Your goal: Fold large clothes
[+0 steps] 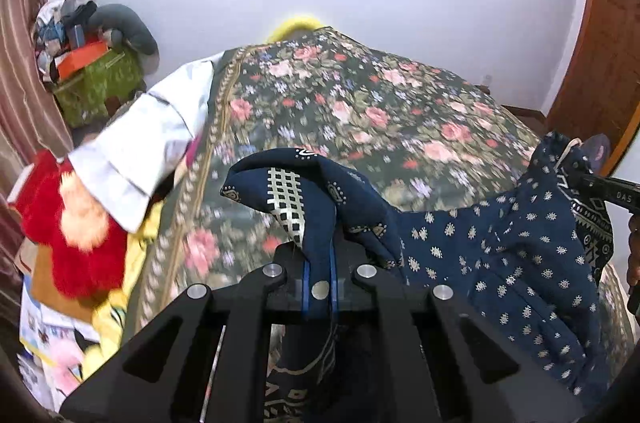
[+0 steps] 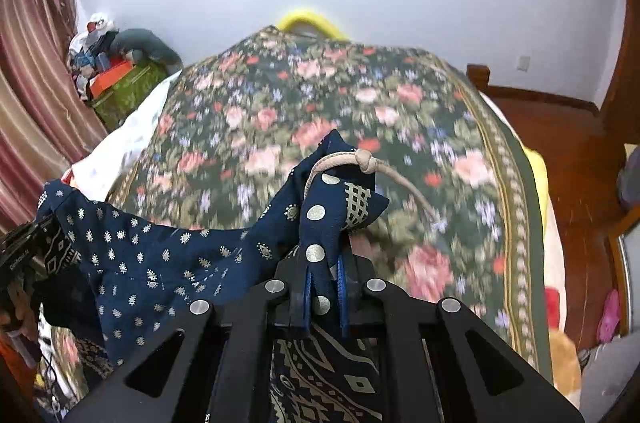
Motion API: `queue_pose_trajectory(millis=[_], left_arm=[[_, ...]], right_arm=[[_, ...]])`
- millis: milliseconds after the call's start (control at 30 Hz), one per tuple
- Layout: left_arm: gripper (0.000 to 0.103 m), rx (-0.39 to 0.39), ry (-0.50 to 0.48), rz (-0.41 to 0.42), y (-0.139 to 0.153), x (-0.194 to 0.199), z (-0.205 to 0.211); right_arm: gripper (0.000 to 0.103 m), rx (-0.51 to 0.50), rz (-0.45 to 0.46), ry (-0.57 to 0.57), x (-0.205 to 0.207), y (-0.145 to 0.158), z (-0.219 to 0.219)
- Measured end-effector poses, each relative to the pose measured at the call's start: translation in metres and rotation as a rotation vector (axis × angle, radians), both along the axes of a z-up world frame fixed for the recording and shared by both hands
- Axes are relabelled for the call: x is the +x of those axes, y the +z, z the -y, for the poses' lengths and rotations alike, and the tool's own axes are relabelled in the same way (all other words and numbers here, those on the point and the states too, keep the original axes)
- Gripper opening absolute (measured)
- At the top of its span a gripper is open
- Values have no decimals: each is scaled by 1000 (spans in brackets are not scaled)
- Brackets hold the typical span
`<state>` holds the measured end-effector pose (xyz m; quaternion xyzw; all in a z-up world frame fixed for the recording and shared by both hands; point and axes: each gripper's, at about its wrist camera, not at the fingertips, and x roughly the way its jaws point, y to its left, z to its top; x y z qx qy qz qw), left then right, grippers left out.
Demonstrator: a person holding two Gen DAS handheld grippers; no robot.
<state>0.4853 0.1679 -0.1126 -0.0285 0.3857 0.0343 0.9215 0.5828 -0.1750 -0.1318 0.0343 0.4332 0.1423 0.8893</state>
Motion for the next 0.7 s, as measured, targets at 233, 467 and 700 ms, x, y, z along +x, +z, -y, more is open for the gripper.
queue_pose_trajectory(millis=[233,467,700], left_arm=[[6,-39,111,-143,-58,65,-57],[11,-66,139,-262,-133,89,-86],[32,-2,181,-282,-139,83,-89]], right_arm=[[8,-37,-46,-63,51,-42,-10],[11,-79,-74,-35,65,-87,0],[88,-357,31,-61,51,-90,3]])
